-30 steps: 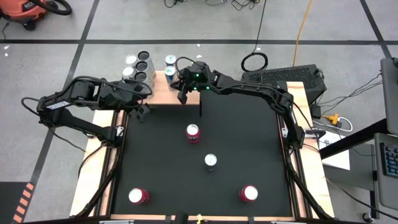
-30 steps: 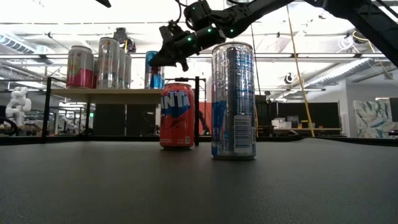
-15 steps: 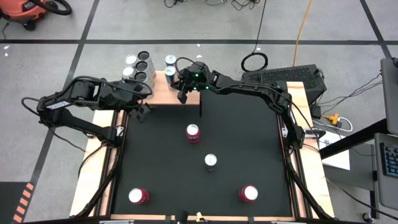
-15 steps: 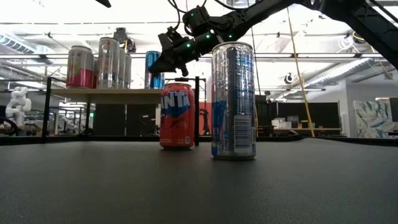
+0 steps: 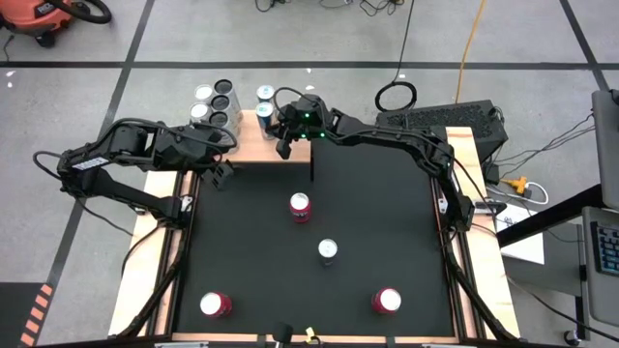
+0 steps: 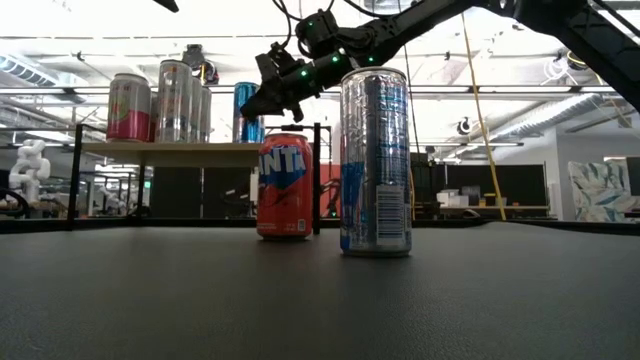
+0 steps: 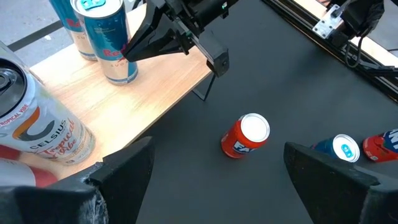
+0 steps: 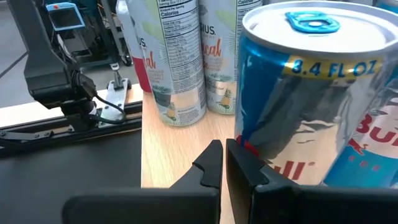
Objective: Place canned beverage on shelf
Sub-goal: Put the top blue soda can on the shelf aligned with the other blue soda can, then put the blue soda can on the shelf aligned with the other blue soda cans
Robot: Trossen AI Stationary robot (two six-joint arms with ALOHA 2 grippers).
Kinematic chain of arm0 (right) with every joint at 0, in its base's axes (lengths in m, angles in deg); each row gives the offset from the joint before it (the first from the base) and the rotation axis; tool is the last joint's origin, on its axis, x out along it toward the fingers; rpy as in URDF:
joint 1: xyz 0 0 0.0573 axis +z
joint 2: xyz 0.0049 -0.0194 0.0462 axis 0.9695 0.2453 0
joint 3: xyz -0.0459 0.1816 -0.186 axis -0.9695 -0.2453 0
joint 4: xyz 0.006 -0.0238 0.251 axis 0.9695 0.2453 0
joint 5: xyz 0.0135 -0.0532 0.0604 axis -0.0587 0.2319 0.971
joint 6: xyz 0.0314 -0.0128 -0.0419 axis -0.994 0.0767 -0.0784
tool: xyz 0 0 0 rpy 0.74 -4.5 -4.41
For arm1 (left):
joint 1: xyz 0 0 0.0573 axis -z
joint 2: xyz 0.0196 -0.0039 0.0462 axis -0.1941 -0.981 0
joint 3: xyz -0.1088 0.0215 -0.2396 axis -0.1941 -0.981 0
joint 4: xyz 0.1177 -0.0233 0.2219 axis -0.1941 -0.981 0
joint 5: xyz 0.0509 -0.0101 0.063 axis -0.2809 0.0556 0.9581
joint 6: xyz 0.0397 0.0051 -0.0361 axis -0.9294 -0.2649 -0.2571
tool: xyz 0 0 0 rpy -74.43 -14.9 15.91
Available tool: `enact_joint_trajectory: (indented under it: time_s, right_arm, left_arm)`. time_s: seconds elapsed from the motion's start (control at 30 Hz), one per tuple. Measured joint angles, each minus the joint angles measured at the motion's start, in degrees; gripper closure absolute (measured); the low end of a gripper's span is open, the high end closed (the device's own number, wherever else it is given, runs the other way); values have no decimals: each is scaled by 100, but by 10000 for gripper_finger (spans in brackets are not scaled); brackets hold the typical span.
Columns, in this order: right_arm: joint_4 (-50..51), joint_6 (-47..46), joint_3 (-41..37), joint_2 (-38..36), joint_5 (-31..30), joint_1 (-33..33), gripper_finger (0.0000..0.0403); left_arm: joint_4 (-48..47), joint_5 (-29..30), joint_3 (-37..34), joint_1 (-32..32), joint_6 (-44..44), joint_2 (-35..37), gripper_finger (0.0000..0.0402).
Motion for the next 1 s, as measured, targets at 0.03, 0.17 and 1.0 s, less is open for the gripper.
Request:
enact_joint_trajectory:
  time_s: [0.03,0.17,1.0]
  right_arm:
    - [0,1,0,0,-1,0,403]
    - [-27,23,0,4,-1,0,403]
    - [2637,-362,7,-1734,607,267,403]
  left_arm:
    - [0,0,0,0,0,0,41]
    - [0,0,0,0,2,0,41]
    - [72,-129,0,2,-272,0,41]
